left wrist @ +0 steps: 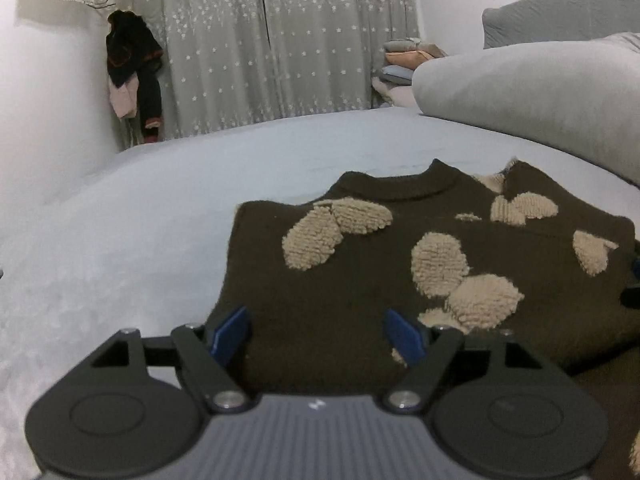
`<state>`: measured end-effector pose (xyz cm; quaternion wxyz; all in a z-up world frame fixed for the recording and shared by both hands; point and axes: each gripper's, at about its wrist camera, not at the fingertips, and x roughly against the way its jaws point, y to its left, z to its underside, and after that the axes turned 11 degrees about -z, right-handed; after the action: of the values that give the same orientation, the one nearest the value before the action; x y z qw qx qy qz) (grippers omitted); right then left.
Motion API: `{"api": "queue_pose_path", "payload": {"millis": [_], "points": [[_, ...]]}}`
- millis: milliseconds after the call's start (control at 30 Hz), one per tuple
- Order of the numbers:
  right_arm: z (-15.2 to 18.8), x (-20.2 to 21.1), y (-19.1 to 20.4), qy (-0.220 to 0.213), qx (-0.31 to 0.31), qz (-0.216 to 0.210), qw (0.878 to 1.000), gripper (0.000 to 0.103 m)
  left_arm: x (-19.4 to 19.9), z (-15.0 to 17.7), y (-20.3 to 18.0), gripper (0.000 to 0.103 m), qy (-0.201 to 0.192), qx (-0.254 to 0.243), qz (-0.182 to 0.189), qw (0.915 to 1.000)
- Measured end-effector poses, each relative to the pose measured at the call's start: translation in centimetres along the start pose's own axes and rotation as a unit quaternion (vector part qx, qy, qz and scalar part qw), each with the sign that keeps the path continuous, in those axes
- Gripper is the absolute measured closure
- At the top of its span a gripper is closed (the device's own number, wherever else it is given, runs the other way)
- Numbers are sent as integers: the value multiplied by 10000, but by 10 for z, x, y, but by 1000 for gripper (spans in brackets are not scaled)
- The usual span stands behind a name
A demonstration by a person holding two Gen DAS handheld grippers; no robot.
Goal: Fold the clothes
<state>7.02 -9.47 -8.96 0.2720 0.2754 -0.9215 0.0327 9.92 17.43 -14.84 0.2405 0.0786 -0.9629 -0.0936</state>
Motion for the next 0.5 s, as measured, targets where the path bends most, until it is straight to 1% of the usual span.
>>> {"api": "queue_pose_path", "payload": {"millis": [100,200,333,433,467,500], "points": [[5,7,-8,100,-5,-48,9999,54,-1,1,4,24,14,83,55,9999],[12,12,-17,178,-60,-81,9998,54,-1,1,3,24,-14,74,40,10000],[16,17,-13,207,126,27,9997,54,2,2,4,23,-112,103,23,9999],[20,22,-7,197,263,142,9994,52,9,1,4,17,-296,127,-57,9995],[21,23,-6,198,285,174,9992,52,13,1,5,13,-366,151,-95,9992],[21,24,-5,202,297,203,9991,52,17,1,6,11,-428,199,-132,9988]]}}
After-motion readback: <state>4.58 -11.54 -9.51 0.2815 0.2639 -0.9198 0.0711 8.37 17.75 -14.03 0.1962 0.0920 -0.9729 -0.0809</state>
